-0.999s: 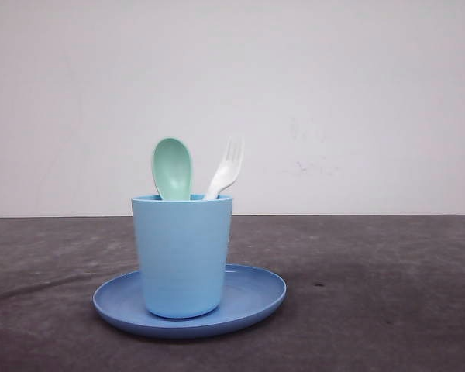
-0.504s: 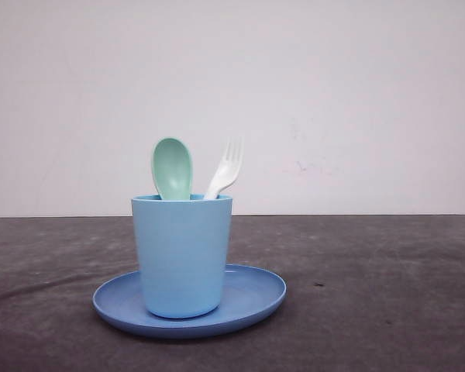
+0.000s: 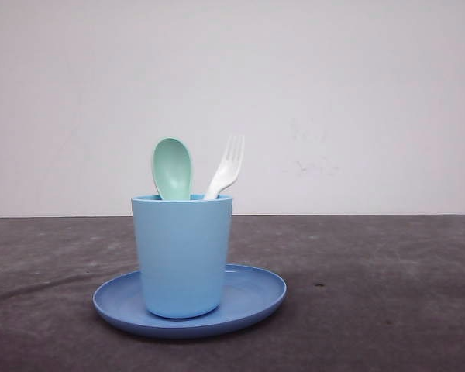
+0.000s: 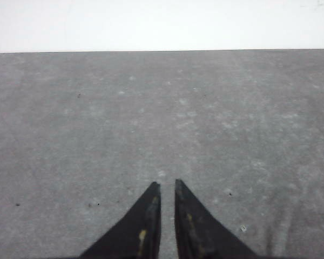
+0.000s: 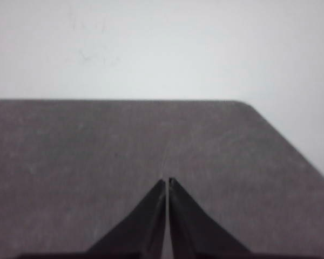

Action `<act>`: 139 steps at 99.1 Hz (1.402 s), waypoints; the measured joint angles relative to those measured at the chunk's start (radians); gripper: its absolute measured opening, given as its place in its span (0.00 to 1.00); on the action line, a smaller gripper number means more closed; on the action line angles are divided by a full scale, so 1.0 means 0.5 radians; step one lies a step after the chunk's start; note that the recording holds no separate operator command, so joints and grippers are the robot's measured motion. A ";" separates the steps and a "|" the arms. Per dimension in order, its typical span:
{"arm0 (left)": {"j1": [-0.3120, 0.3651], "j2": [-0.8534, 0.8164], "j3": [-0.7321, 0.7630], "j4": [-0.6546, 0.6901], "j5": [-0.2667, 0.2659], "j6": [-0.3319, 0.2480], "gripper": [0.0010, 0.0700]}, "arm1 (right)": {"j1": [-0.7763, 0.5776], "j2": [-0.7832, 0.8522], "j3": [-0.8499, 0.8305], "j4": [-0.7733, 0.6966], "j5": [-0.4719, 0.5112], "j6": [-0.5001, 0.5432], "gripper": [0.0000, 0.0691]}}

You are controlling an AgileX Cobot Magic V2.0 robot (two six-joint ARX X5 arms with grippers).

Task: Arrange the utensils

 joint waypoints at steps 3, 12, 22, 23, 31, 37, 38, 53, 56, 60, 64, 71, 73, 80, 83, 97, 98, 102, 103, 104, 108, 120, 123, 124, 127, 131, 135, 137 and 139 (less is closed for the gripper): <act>0.000 0.000 0.000 0.000 0.000 0.000 0.02 | -0.001 -0.058 -0.065 0.002 -0.001 0.000 0.01; 0.000 0.000 0.000 0.000 0.000 0.000 0.02 | -0.001 -0.214 -0.225 -0.002 -0.002 0.000 0.01; 0.000 0.000 0.000 0.001 0.000 0.000 0.02 | -0.011 -0.343 -0.281 -0.127 -0.002 -0.005 0.01; 0.000 0.000 0.000 0.000 0.000 0.000 0.02 | -0.012 -0.352 -0.281 -0.139 -0.002 -0.008 0.01; 0.000 0.000 0.000 0.000 0.001 0.000 0.02 | -0.024 -0.411 -0.281 -0.208 -0.002 -0.038 0.01; 0.000 0.000 0.000 0.001 0.000 0.000 0.02 | -0.038 -0.446 -0.281 -0.250 -0.002 -0.050 0.01; 0.000 0.000 0.000 0.000 0.000 0.000 0.02 | -0.040 -0.449 -0.281 -0.256 -0.002 -0.051 0.01; 0.000 0.000 0.000 0.000 0.000 0.000 0.02 | -0.045 -0.454 -0.281 -0.279 -0.005 -0.053 0.01; 0.000 0.000 0.000 0.000 0.001 0.000 0.02 | -0.045 -0.454 -0.281 -0.279 -0.004 -0.053 0.01; 0.000 0.000 0.000 0.000 0.000 0.000 0.02 | -0.045 -0.454 -0.281 -0.278 -0.004 -0.053 0.01; 0.000 0.000 0.000 0.000 0.001 0.000 0.02 | -0.045 -0.454 -0.281 -0.278 -0.004 -0.053 0.01; 0.000 0.000 0.000 0.000 0.001 0.000 0.02 | -0.045 -0.454 -0.281 -0.271 -0.004 -0.053 0.01; 0.000 0.000 0.000 0.000 0.000 0.000 0.02 | -0.045 -0.454 -0.281 -0.269 -0.004 -0.053 0.01; 0.000 0.000 -0.001 0.000 0.000 0.000 0.02 | -0.045 -0.454 -0.281 -0.257 -0.004 -0.053 0.01; 0.000 0.000 0.000 0.000 0.000 0.000 0.02 | -0.045 -0.454 -0.281 -0.256 -0.004 -0.053 0.01; 0.000 0.000 0.000 0.001 0.000 0.000 0.02 | -0.045 -0.454 -0.281 -0.256 -0.004 -0.053 0.01; 0.000 0.000 0.000 0.000 0.000 0.000 0.02 | -0.045 -0.454 -0.281 -0.256 -0.004 -0.053 0.01; 0.000 0.000 0.000 0.000 0.000 0.000 0.02 | -0.045 -0.454 -0.281 -0.256 -0.004 -0.053 0.01; 0.000 0.000 0.000 0.000 0.000 0.000 0.02 | -0.045 -0.454 -0.281 -0.256 -0.004 -0.053 0.01; 0.000 0.000 0.000 0.000 0.000 0.000 0.02 | -0.045 -0.454 -0.281 -0.256 -0.004 -0.053 0.01; 0.000 0.000 0.000 0.000 0.000 0.000 0.02 | -0.045 -0.454 -0.281 -0.256 -0.004 -0.053 0.01; 0.000 0.000 0.000 0.000 0.000 0.000 0.02 | -0.045 -0.454 -0.281 -0.256 -0.004 -0.053 0.01; 0.000 0.000 0.000 0.000 0.000 0.000 0.02 | -0.045 -0.454 -0.281 -0.256 -0.004 -0.053 0.01; 0.000 0.000 0.000 0.001 0.000 0.000 0.02 | -0.045 -0.454 -0.281 -0.256 -0.004 -0.053 0.01; 0.000 0.000 0.000 0.000 0.000 0.000 0.02 | -0.045 -0.454 -0.281 -0.256 -0.004 -0.053 0.01; 0.000 0.000 -0.001 0.000 0.000 0.000 0.02 | -0.045 -0.454 -0.281 -0.256 -0.004 -0.053 0.01; 0.000 0.000 0.000 0.000 0.000 0.000 0.02 | -0.045 -0.454 -0.281 -0.256 -0.004 -0.053 0.01; 0.000 0.000 0.000 0.000 0.001 0.000 0.02 | -0.045 -0.454 -0.281 -0.256 -0.004 -0.053 0.01; 0.000 0.000 0.000 0.000 0.000 0.000 0.02 | -0.045 -0.454 -0.281 -0.256 -0.004 -0.053 0.01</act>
